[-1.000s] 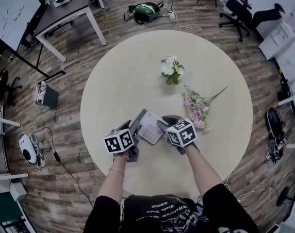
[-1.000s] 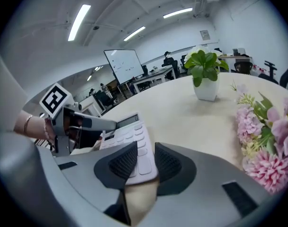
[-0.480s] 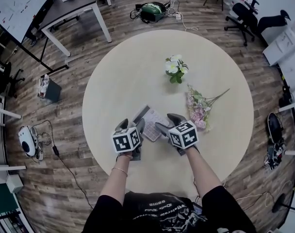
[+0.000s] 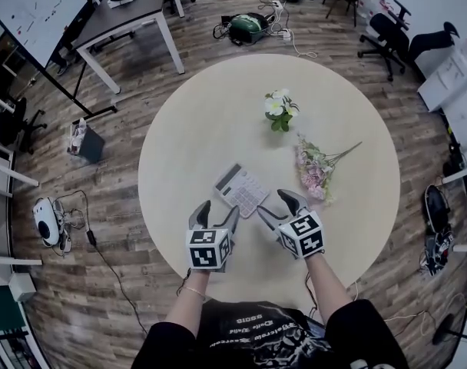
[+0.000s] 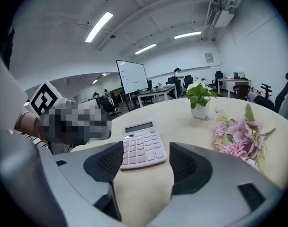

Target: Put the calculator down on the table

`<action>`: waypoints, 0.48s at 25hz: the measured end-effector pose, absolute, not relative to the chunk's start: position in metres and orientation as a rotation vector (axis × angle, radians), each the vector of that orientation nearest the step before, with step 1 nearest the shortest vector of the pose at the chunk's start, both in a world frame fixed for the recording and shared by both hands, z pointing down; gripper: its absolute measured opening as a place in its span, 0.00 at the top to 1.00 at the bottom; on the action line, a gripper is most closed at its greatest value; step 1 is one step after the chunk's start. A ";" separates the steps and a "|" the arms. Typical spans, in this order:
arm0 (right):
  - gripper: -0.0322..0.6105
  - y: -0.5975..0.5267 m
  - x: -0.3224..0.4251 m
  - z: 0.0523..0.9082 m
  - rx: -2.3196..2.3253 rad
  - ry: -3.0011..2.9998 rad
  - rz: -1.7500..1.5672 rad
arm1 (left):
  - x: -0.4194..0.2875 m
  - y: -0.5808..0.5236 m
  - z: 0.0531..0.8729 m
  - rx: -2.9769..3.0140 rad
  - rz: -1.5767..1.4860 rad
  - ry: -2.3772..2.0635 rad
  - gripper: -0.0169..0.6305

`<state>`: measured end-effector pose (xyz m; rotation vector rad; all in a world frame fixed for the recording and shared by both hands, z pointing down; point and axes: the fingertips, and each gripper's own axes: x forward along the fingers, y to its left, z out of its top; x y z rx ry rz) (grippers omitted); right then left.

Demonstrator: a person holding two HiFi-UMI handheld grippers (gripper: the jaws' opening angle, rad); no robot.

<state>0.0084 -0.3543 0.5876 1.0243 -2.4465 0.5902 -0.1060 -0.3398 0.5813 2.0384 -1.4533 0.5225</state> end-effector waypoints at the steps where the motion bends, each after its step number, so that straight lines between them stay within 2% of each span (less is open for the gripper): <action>1: 0.47 -0.349 0.012 0.583 1.041 -2.450 0.579 | -0.104 -0.331 0.576 2.054 0.516 -1.450 0.46; 12: 0.49 -0.277 0.040 0.538 1.123 -2.494 0.372 | -0.071 -0.243 0.545 2.248 0.393 -1.288 0.46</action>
